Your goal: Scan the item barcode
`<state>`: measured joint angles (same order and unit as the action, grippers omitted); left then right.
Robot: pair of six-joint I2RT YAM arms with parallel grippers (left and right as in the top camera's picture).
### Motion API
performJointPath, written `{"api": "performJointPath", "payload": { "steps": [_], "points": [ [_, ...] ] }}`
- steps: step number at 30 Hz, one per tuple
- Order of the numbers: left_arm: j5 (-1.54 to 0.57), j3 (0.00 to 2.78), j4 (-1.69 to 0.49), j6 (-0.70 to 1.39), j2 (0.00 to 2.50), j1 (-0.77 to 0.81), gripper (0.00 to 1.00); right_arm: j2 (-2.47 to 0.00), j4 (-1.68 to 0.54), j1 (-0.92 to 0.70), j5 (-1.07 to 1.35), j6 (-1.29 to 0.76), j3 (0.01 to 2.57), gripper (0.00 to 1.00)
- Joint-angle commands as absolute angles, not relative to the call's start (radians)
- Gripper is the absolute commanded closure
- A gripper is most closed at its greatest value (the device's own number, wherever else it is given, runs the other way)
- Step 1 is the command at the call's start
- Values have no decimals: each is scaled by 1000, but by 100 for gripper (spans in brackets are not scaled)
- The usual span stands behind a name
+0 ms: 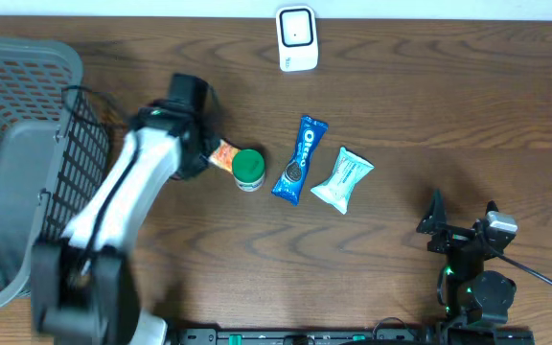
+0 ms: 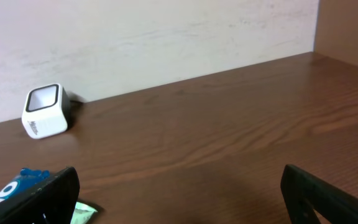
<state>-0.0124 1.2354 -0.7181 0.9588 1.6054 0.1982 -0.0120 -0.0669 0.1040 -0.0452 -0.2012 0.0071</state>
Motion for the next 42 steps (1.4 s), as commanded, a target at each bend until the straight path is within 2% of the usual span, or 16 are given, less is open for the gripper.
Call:
{"api": "performJointPath", "payload": {
  "steps": [1,2,7,11,17,24,27,30,35,42],
  "points": [
    [84,1259,-646,714,1428,196,6,-7,-70,97,-54,-208,6,1],
    [84,1259,-602,644,1378,196,1,-7,-70,97,-54,-208,6,1],
    [84,1259,-355,263,1172,195,2,-7,-70,97,-54,-208,6,1],
    [112,1259,-228,44,1051,195,2,-7,-70,97,-54,-208,6,1],
    [229,1259,-234,-144,892,195,2,-7,-70,97,-52,-209,6,1],
    [241,1259,-284,-186,744,195,2,-7,-56,97,-49,-238,6,1],
    [257,1259,-284,-187,702,194,2,-7,-50,97,59,-385,7,1],
    [276,1259,-283,-187,675,187,2,-12,-68,97,173,-400,30,1],
    [276,1259,-284,-187,663,139,2,-95,-275,96,185,-415,179,1],
    [274,1248,-271,-154,663,66,2,-503,-603,96,198,-538,485,1]
  ]
}}
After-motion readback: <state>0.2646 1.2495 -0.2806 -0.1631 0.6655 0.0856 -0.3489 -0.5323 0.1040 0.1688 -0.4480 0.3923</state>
